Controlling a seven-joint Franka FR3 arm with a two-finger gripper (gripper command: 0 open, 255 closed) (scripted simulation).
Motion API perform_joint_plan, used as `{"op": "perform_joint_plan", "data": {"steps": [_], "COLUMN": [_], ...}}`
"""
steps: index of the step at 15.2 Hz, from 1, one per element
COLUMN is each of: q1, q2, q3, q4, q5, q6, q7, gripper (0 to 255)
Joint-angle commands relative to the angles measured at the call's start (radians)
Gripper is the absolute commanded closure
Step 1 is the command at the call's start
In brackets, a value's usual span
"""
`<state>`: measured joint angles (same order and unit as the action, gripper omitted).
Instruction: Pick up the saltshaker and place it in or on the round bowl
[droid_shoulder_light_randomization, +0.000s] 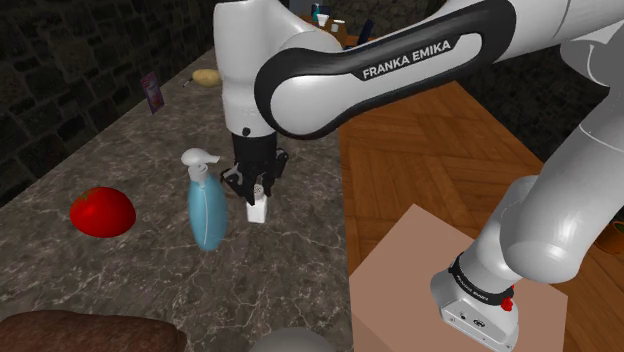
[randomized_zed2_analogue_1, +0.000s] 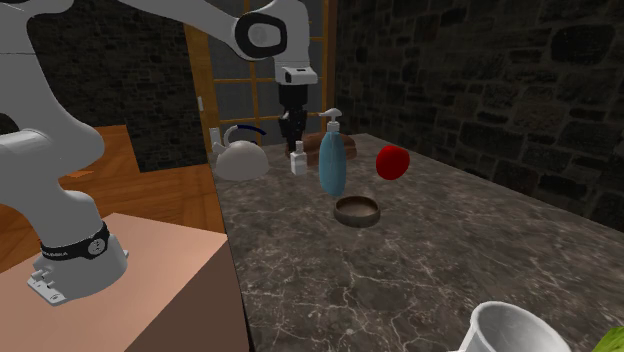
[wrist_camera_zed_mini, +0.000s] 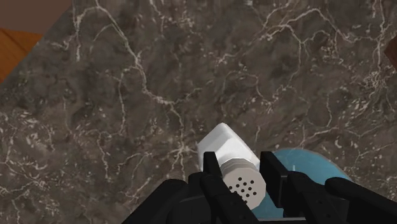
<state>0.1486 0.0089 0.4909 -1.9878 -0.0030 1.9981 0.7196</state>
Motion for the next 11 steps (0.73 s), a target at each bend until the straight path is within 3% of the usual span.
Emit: {"op": "perform_joint_plan", "data": {"steps": [1,6,11], "q1": [0.0,-0.001,-0.033], "q2": [-0.007,-0.018,0.104], "q3": [0.0,-0.001,-0.036], "q4": [0.021,0.063,0.238], "q5": [0.004,0.009,-0.047], "q6": [-0.028,-0.08,-0.146], "q7": [-0.002,-0.006,-0.059], "gripper": [255,255,255]}}
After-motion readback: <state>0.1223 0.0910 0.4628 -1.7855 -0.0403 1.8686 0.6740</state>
